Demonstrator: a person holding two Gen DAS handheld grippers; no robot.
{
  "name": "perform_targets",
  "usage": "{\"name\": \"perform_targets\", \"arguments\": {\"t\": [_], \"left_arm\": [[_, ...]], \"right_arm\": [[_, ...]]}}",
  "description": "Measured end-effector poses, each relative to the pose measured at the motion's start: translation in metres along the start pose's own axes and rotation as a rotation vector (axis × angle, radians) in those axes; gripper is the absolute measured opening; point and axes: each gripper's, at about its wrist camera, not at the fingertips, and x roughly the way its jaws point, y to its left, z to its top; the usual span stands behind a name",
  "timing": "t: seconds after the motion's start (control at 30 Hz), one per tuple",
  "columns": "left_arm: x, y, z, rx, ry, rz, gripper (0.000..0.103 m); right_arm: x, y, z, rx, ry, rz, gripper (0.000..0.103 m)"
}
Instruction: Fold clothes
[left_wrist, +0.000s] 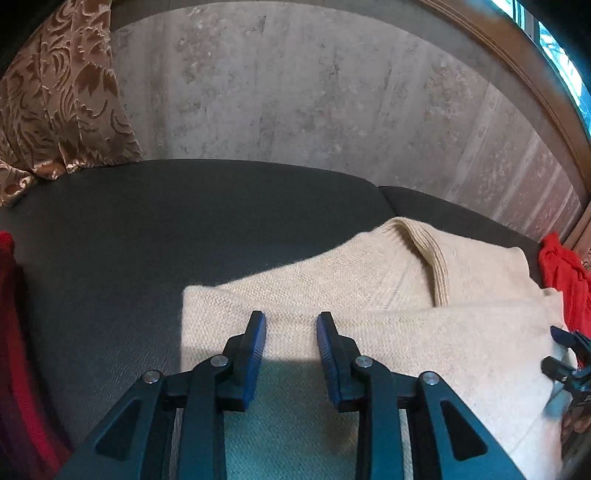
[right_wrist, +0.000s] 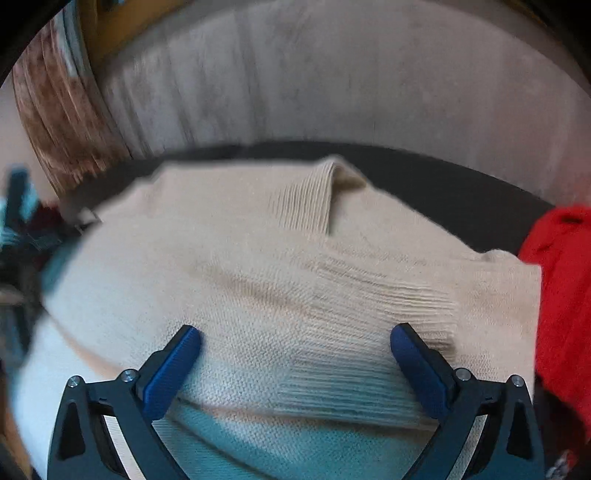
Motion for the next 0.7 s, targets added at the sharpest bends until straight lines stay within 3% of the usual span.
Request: {"name": "perform_targets", "arguments": {"t": [0.23,0.37,0.47,0.7], "left_arm": [[0.007,-0.012,0.005,0.057,-0.017,0.072,0.03],[0.002,0.0,0.008,0.02,0.003,0.038,0.03],[-0.02,0.011,-0.002,-0.048,-0.003,0.066,0.03],[-0.107,0.022,-0.074,-0.06,-0.042,-0.052,0.03]], "right_arm": [[0.004,0.011,0.0,-0.034,-0.015,-0.057,0.103],[0.005,0.011,0.003,-0.029,-0.013,-0.054,0.103],[0.005,0.01,0.004,-0.018,-0.011,-0.035,0.103],[-0.05,-0.005,-0.021,0.068,-0.079,0.071,0.103]]}}
